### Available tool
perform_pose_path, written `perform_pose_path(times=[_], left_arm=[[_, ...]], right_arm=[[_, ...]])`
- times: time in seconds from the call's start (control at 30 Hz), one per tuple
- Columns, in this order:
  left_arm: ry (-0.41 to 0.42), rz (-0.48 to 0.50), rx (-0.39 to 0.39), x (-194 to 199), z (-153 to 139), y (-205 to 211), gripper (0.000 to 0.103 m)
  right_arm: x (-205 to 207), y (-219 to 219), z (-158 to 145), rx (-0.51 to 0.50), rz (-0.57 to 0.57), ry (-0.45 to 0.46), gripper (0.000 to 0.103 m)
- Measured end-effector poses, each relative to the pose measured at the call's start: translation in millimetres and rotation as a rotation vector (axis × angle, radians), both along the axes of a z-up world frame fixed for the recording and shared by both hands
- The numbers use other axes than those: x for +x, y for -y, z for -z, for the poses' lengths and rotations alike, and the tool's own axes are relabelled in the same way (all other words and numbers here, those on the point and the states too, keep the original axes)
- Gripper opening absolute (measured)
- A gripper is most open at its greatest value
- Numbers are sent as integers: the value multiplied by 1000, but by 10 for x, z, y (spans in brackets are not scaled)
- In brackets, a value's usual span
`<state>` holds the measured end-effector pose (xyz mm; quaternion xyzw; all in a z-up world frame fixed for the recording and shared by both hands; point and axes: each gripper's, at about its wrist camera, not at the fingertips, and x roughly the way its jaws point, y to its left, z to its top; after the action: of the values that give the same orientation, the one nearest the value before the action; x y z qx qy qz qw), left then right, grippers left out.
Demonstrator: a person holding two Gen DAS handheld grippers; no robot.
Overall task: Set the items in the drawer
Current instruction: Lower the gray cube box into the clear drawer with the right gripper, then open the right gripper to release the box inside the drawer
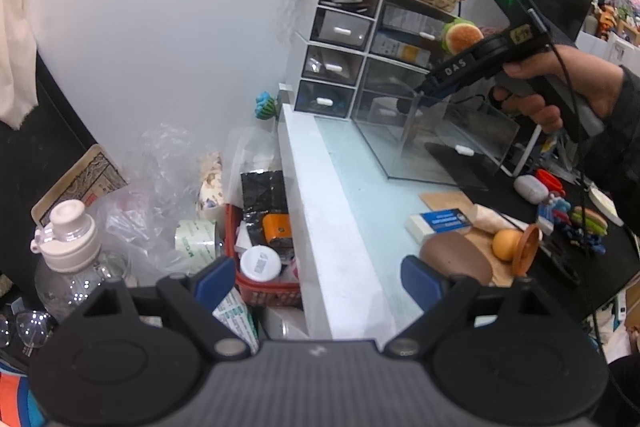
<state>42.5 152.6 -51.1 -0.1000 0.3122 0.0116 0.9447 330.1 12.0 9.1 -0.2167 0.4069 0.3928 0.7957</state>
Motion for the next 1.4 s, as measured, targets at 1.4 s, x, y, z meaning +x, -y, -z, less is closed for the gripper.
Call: perform_pose_path(times=[1.4], left_arm=[[-16,9,-9,-34,42,-51,91]], right_arm=[[9,-33,63,3,14,-7,35]])
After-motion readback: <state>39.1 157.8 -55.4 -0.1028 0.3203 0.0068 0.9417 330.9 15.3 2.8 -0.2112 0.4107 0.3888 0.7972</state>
